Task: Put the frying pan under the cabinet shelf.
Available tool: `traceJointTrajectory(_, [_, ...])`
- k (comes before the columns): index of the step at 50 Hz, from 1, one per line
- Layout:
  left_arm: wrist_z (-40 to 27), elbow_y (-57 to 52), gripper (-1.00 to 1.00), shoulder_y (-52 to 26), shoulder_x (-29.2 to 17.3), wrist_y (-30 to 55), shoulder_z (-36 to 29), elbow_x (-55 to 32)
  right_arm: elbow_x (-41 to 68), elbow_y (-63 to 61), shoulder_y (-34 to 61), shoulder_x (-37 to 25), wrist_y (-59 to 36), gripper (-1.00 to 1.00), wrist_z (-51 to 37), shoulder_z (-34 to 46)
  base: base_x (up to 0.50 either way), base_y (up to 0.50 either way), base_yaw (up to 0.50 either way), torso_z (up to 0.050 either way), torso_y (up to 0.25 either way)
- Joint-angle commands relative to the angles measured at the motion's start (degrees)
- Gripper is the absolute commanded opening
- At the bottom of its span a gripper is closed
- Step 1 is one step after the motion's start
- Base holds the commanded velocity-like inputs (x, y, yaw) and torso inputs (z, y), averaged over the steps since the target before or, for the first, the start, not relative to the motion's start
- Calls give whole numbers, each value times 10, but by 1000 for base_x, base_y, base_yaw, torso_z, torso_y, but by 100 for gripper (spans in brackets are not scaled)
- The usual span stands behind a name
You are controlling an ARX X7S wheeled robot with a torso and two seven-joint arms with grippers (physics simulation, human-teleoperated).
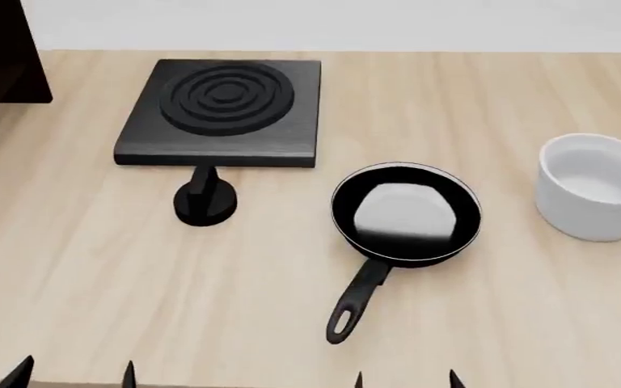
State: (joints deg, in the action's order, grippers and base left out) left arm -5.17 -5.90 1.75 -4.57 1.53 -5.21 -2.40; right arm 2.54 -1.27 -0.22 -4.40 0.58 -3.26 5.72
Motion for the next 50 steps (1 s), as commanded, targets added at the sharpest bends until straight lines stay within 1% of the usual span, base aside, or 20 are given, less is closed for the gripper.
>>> traceJointTrajectory(1, [-8,-13,100,4,-12,4,-14,-3,6,-5,0,-9,-1,100,-6,12,0,0,0,50,21])
traceJointTrajectory(24, [-18,-26,100,4,-29,19,-38,-8,19,-16,-3,-23,-2,100,-23,27,0,0,0,50,27])
traceJointTrajectory(29, [-16,-29,100,5,-31,22,-36,-21,8,-21,-4,-29,8,100,-30,33,0,0,0,50,26])
traceJointTrajectory(40, [-27,-33,100,5,-35,31,-37,-27,5,-29,-7,-37,6,100,-33,44,37,455,0,0,0])
traceJointTrajectory(50, [-31,-21,100,4,-39,22,-41,-28,10,-34,-7,-41,4,100,-37,49,47,500,0,0,0])
